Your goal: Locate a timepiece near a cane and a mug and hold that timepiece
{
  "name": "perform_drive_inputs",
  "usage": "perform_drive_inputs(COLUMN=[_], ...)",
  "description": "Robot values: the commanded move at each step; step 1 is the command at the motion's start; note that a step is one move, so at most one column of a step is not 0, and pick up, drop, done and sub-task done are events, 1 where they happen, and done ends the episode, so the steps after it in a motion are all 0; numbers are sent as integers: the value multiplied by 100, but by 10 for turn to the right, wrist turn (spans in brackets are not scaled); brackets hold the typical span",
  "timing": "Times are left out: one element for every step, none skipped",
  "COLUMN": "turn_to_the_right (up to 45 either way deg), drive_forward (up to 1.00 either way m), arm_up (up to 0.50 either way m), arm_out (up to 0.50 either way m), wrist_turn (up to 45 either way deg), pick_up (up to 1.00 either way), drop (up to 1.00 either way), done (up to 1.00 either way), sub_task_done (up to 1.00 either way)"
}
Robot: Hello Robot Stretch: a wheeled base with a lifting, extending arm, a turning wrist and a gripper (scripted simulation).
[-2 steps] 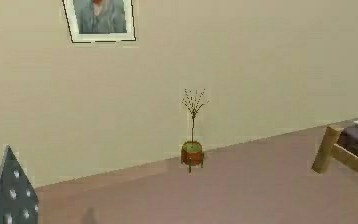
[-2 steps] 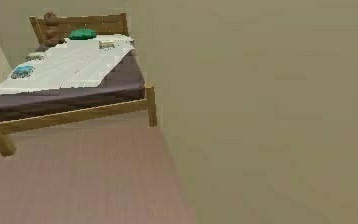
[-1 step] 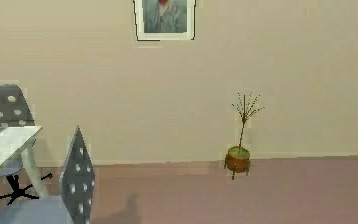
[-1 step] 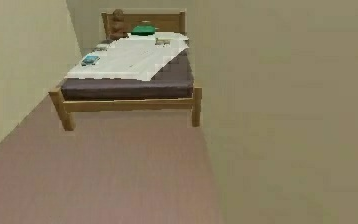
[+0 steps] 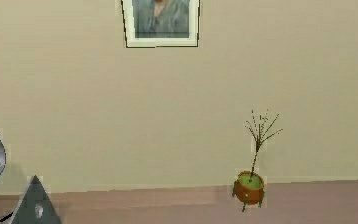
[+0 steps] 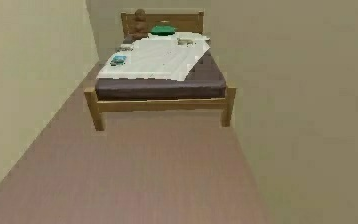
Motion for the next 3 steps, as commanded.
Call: perform_drive_inputs(turn_to_the_right=[-90,0,-330], drive_forward=[0,75,0], arm_up=[0,0,0], arm_out=[0,0,0], wrist_turn=[0,0,0], pick_up=[0,0,0], drop=[0,0,0], done=[0,0,0], sub_task_done=[0,0,0])
